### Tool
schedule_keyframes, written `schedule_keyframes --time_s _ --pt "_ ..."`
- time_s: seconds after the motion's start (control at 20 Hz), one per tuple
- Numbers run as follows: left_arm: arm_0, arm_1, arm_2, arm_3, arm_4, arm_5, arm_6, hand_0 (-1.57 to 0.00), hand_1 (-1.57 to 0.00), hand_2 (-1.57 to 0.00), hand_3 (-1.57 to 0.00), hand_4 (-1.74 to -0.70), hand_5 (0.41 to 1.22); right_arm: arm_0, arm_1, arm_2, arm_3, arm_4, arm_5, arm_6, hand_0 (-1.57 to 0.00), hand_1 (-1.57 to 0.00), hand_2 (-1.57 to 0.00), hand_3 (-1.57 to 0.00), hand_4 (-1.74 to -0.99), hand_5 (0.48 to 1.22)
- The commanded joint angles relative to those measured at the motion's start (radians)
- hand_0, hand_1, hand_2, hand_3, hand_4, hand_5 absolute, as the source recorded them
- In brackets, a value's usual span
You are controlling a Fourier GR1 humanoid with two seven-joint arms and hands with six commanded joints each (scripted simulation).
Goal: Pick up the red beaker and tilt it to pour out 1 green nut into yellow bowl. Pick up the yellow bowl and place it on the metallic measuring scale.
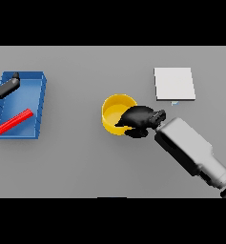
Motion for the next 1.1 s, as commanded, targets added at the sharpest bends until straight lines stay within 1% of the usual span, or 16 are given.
schedule_keyframes --time_s 0.0,0.05,0.2,0.25,0.3,0.35,0.4,0.5,0.55,0.6,0.7,0.75,0.8,0.9,1.0,1.05 --pt "-0.002 0.002 0.005 0.001 0.006 -0.003 0.001 0.0 0.0 0.0 0.0 -0.8 0.726 0.0 -0.005 0.0 -0.003 -0.003 0.005 -0.004 -1.35 -1.33 -1.28 -1.09 -1.667 1.167" --pt "-0.001 0.003 0.008 0.005 0.011 -0.009 -0.007 0.0 0.0 0.0 0.0 -0.8 0.725 -0.001 -0.008 0.0 -0.005 -0.007 0.009 -0.006 -1.39 -1.38 -1.31 -1.14 -1.682 1.178" --pt "0.004 0.0 0.009 -0.003 0.011 0.003 -0.009 0.0 0.0 0.0 0.0 -0.81 0.724 -0.001 0.0 -0.005 -0.012 -0.013 0.007 0.024 -1.48 -1.47 -1.42 -1.18 -1.711 1.199" --pt "0.003 0.005 0.01 -0.004 0.011 -0.001 -0.012 0.0 0.0 0.0 0.0 -0.81 0.725 -0.001 -0.005 -0.004 -0.014 -0.013 0.002 0.016 -1.5 -1.49 -1.45 -1.18 -1.717 1.203" --pt "-0.002 0.009 0.007 -0.011 0.008 -0.003 0.0 0.0 0.0 0.0 0.0 -0.8 0.725 -0.006 -0.008 -0.011 -0.035 -0.022 0.012 0.029 -1.51 -1.51 -1.45 -1.19 -1.722 1.207" --pt "0.001 0.012 0.001 -0.024 0.001 0.005 0.005 0.0 0.0 0.0 0.0 -0.8 0.724 -0.002 -0.031 -0.022 -0.054 -0.032 0.016 0.014 -1.52 -1.52 -1.47 -1.19 -1.726 1.21" --pt "0.008 0.018 0.007 -0.024 0.01 0.0 0.005 0.0 0.0 0.0 0.0 -0.8 0.724 -0.012 -0.044 -0.033 -0.073 -0.041 0.03 0.022 -1.53 -1.53 -1.49 -1.19 -1.729 1.212" --pt "0.021 0.02 0.006 -0.03 0.01 0.004 -0.007 0.0 0.0 0.0 0.0 -0.8 0.723 -0.028 -0.058 -0.053 -0.11 -0.063 0.058 0.039 -1.55 -1.55 -1.49 -1.33 -1.732 1.215" --pt "0.013 0.016 0.003 -0.031 0.007 0.007 0.005 0.0 0.0 0.0 0.0 -0.8 0.721 -0.035 -0.072 -0.061 -0.139 -0.068 0.074 0.05 -1.55 -1.55 -1.51 -1.38 -1.731 1.216" --pt "0.017 0.016 -0.001 -0.039 0.004 0.01 0.006 0.0 0.0 0.0 0.0 -0.8 0.719 -0.04 -0.088 -0.071 -0.158 -0.07 0.084 0.058 -1.56 -1.55 -1.52 -1.36 -1.73 1.217" --pt "0.009 0.006 -0.002 -0.023 0.009 -0.003 0.006 0.0 0.0 0.0 0.0 -0.8 0.72 -0.04 -0.099 -0.095 -0.222 -0.088 0.121 0.119 -1.56 -1.56 -1.54 -1.34 -1.726 1.219" --pt "-0.001 0.007 0.0 -0.024 0.008 -0.004 0.009 0.0 0.0 0.0 0.0 -0.8 0.722 -0.055 -0.104 -0.105 -0.219 -0.088 0.118 0.12 -1.56 -1.56 -1.54 -1.31 -1.724 1.219" --pt "-0.009 -0.002 0.003 -0.006 0.006 0.0 0.008 0.0 0.0 0.0 0.0 -0.8 0.723 -0.06 -0.111 -0.119 -0.218 -0.092 0.122 0.137 -1.56 -1.56 -1.55 -1.29 -1.723 1.219" --pt "-0.002 0.004 0.007 -0.008 0.008 -0.003 -0.011 0.0 0.0 0.0 0.0 -0.81 0.723 -0.06 -0.139 -0.138 -0.218 -0.104 0.131 0.133 -1.57 -1.57 -1.56 -1.25 -1.72 1.219" --pt "0.005 0.019 0.007 -0.015 0.003 -0.008 -0.019 0.0 0.0 0.0 0.0 -0.8 0.723 -0.075 -0.176 -0.151 -0.215 -0.104 0.125 0.1 -1.57 -1.57 -1.56 -1.24 -1.719 1.22" --pt "0.001 0.02 0.005 -0.024 0.001 -0.004 -0.007 0.0 0.0 0.0 0.0 -0.8 0.723 -0.088 -0.183 -0.153 -0.206 -0.1 0.113 0.088 -1.57 -1.57 -1.56 -1.24 -1.719 1.22"
